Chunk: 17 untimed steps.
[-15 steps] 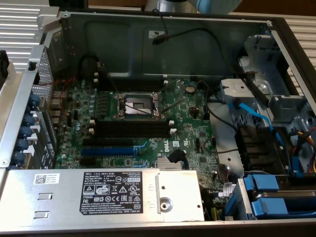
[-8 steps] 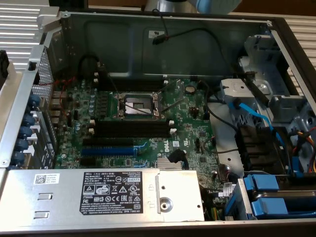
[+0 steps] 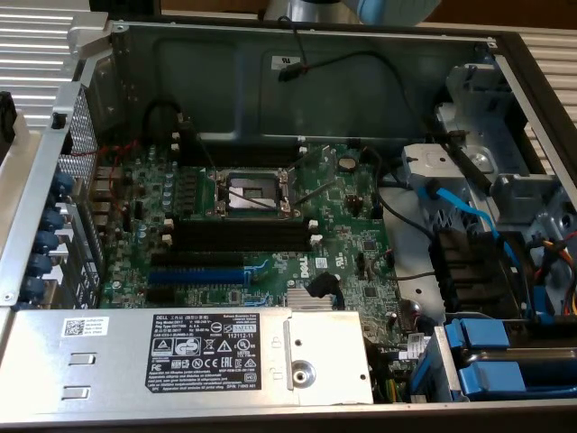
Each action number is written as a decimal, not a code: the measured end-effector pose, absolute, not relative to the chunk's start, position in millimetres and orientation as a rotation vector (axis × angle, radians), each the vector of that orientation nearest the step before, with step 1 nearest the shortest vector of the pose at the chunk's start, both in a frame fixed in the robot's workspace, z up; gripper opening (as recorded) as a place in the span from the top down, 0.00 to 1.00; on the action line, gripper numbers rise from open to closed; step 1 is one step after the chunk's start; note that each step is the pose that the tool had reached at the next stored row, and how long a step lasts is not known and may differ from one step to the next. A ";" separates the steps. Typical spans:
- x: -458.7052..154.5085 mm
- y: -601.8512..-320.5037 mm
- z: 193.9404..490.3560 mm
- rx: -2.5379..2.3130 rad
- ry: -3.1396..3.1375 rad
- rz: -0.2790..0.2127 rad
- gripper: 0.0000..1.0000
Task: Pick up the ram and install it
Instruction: 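Pick up the ram and move it above insertion slot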
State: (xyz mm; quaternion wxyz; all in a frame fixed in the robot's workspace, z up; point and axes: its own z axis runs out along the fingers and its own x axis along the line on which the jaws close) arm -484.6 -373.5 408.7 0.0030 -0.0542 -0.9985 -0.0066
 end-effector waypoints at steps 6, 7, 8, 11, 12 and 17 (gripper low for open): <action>-484.8 -373.5 408.7 -0.281 -3.122 -0.021 0.90; -484.8 -373.5 408.7 -0.300 -3.121 -0.021 0.90; -484.8 -373.5 408.7 -0.322 -3.119 -0.021 0.90; -484.8 -373.5 408.7 -0.387 -3.111 -0.021 0.90; -484.8 -373.5 408.7 -0.407 -3.109 -0.021 0.90; -484.8 -373.5 408.7 -0.510 -3.094 -0.022 0.90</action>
